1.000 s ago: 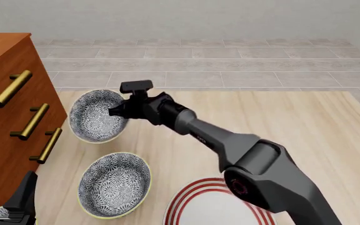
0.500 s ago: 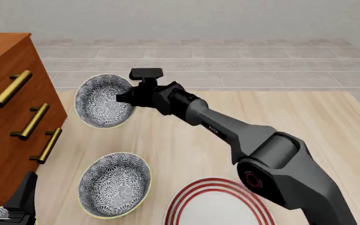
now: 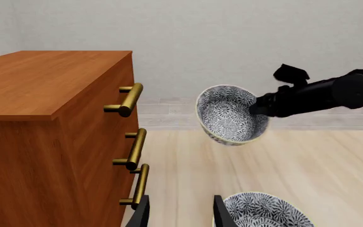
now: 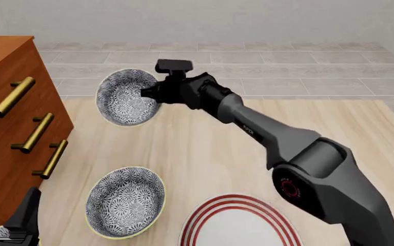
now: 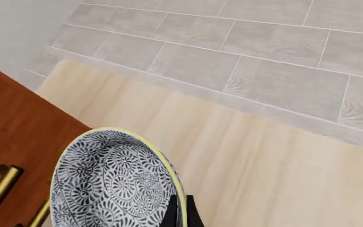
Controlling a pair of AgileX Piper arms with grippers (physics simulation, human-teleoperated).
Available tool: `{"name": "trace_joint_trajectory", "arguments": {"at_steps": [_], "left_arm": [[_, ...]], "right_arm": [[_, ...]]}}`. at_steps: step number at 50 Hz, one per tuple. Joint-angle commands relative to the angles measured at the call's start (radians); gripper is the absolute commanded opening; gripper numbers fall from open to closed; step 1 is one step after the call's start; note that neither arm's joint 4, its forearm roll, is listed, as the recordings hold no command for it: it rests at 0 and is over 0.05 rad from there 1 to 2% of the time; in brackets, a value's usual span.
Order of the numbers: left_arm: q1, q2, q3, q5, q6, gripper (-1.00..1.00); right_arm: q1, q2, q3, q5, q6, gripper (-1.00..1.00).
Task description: Pick up the bowl and put it in the front on the plate.
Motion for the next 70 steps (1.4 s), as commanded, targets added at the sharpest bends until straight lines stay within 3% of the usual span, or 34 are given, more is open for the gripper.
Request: {"name": "trace_joint_trajectory", "arguments": {"at_steps": [1, 3, 4, 6, 8, 9, 11, 22, 43, 70], "left_arm": [[0.0, 0.0, 0.0, 0.0, 0.0, 1.0], [0.0, 0.0, 0.0, 0.0, 0.0, 1.0], [0.0, 0.0, 0.0, 0.0, 0.0, 1.0], [0.0, 0.0, 0.0, 0.0, 0.0, 1.0], [0.0, 0.0, 0.0, 0.0, 0.0, 1.0], [0.0, 0.0, 0.0, 0.0, 0.0, 1.0], [0.0, 0.0, 0.0, 0.0, 0.0, 1.0], [0.0, 0.0, 0.0, 0.0, 0.0, 1.0], [0.0, 0.0, 0.0, 0.0, 0.0, 1.0], [0.0, 0.0, 0.0, 0.0, 0.0, 1.0]], "right_arm": [[-0.01, -0.051, 0.033, 0.025, 0.013, -1.0], [-0.008, -0.074, 0.068, 0.016, 0.026, -1.0], [-0.013, -0.046, 0.031, 0.068, 0.042, -1.0], [-0.007, -0.089, 0.089, 0.026, 0.032, -1.0], [-0.011, -0.102, 0.116, 0.025, 0.069, -1.0], [-0.006, -0.114, 0.126, 0.022, 0.053, -1.0], [-0.001, -0.124, 0.155, 0.028, 0.094, -1.0], [-0.01, -0.258, 0.313, -0.003, 0.123, -1.0], [-0.04, -0.506, 0.651, -0.086, 0.138, -1.0], [-0.059, -0.743, 0.967, -0.153, 0.161, -1.0]]}}
